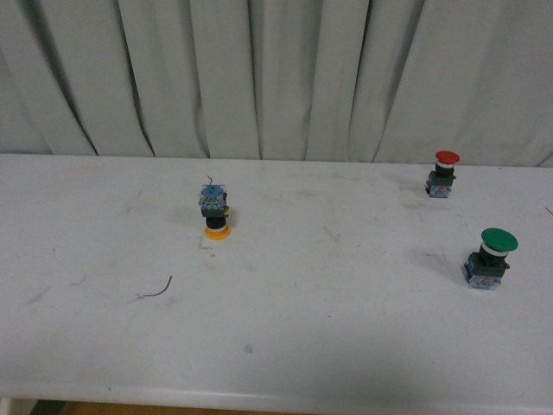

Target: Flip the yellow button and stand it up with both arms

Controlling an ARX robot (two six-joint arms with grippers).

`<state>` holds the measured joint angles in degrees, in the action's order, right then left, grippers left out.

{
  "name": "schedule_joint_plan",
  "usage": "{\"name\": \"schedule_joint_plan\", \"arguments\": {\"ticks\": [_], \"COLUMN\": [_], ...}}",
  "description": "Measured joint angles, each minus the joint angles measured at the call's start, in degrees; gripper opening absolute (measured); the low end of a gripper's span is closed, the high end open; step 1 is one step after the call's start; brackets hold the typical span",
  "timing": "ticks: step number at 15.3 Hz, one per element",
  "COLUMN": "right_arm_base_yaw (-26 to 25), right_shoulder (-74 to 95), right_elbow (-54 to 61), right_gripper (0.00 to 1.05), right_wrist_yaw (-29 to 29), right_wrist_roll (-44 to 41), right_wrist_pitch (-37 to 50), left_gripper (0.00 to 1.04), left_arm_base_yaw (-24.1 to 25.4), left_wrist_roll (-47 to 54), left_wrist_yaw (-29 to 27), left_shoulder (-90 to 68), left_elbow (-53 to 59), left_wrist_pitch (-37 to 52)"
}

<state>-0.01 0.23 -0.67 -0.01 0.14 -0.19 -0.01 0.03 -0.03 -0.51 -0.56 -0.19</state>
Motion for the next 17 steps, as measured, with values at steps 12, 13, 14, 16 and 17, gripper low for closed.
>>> {"name": "schedule_joint_plan", "arguments": {"ticks": [12,13,14,16,17], "right_arm_base_yaw": [0.0,0.0,0.0,0.0,0.0], "right_shoulder": [0.0,0.0,0.0,0.0,0.0], "right_elbow": [0.0,0.0,0.0,0.0,0.0], "right_gripper": [0.98,0.98,0.98,0.98,0.98], "right_wrist_yaw": [0.0,0.0,0.0,0.0,0.0], "right_wrist_roll": [0.0,0.0,0.0,0.0,0.0], "right_wrist_pitch": [0.0,0.0,0.0,0.0,0.0], "left_gripper": [0.98,0.98,0.98,0.98,0.98], "left_arm_base_yaw": [0.0,0.0,0.0,0.0,0.0], "left_wrist_roll": [0.0,0.0,0.0,0.0,0.0], "left_wrist_yaw": [0.0,0.0,0.0,0.0,0.0], "left_shoulder": [0.0,0.0,0.0,0.0,0.0], "left_elbow": [0.0,0.0,0.0,0.0,0.0], "left_wrist_pitch": [0.0,0.0,0.0,0.0,0.0]}}
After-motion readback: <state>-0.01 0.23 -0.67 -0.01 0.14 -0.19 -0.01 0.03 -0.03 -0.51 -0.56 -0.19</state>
